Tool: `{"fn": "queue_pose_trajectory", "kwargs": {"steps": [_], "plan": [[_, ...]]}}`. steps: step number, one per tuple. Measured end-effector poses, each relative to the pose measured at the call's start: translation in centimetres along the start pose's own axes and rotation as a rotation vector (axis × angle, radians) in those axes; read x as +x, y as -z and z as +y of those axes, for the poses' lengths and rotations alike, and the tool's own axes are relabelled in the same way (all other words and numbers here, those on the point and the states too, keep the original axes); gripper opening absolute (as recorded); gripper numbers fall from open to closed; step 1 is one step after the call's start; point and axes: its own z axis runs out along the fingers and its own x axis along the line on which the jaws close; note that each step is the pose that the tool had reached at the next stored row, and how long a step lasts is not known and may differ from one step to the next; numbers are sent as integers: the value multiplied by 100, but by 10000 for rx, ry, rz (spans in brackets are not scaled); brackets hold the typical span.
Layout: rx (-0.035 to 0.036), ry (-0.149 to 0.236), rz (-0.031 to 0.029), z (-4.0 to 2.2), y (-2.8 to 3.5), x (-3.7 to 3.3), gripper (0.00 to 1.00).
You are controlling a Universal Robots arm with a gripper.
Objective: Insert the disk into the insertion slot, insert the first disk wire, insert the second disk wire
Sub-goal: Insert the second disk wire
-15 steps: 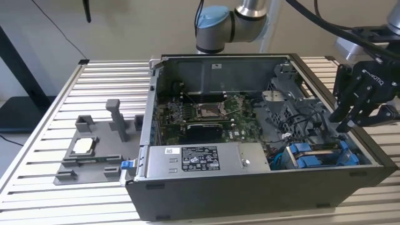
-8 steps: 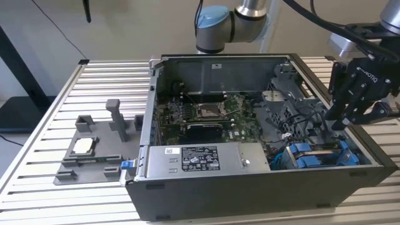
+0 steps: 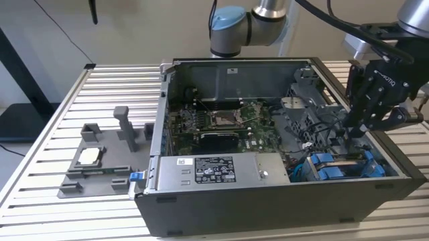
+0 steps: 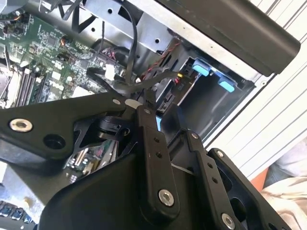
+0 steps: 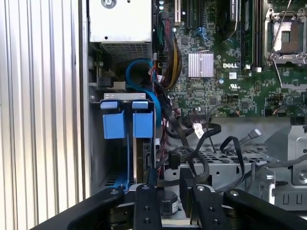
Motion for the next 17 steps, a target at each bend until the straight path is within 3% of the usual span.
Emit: {"fn": "queue_pose_trajectory", "kwargs": {"steps": [8,14,17], "plan": [[16,0,1,170,-6,-17,33],[36,1,0,218,-29,-59,33],[115,8,-1,222,-51,-59,33]]}}
